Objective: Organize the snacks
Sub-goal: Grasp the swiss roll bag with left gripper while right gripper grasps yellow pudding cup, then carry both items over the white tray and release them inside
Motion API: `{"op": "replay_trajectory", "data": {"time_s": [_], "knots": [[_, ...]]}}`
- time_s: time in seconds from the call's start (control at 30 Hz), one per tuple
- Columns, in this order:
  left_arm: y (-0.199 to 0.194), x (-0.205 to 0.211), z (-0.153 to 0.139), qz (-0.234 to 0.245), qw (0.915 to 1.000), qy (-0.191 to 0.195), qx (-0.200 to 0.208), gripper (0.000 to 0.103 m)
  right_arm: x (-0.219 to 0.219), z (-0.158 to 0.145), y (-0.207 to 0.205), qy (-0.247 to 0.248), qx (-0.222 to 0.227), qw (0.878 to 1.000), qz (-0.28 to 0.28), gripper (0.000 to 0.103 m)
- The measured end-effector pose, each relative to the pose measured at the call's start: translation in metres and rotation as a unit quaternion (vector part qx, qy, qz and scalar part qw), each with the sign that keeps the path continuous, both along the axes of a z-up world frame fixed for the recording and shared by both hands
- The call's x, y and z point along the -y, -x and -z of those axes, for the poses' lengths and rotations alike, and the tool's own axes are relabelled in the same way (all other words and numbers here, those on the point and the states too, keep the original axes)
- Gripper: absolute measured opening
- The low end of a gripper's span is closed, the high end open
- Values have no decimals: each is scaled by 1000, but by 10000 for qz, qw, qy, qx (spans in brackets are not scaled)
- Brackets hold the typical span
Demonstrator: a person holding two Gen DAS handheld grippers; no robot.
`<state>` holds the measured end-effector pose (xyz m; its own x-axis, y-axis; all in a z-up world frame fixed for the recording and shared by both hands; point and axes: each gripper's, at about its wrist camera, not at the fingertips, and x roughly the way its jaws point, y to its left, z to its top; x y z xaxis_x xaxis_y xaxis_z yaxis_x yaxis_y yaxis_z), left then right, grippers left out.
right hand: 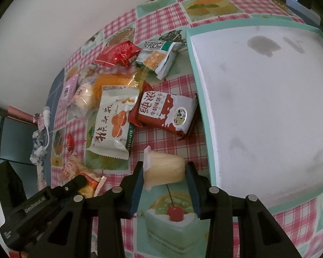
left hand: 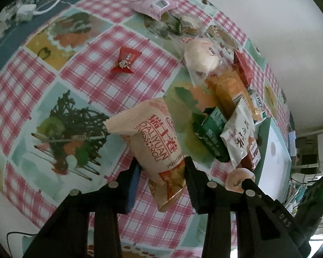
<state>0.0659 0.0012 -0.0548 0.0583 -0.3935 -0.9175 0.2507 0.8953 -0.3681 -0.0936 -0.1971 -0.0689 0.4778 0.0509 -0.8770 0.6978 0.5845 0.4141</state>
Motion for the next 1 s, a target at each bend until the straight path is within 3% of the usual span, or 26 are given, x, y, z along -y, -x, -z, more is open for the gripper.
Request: {"op": "replay_trajectory", "data": {"time_s": [0.33,0.6,0.8,1.0], "knots": [[5,-1,-24,-158,9991,-92,370,41,4,-20,4,41,313,9995,-41,41],[12,7,-55,-165,9973,111,703,41,9,-46,13,328,541,9980,69,41],[26,42,-81,208,9946,166,1004,41,22,-69,18,816,620,9943,281,41],[42,97,-87,784,9911,140,1063,41,39,-81,24,1445,302,9874,570,41]]}}
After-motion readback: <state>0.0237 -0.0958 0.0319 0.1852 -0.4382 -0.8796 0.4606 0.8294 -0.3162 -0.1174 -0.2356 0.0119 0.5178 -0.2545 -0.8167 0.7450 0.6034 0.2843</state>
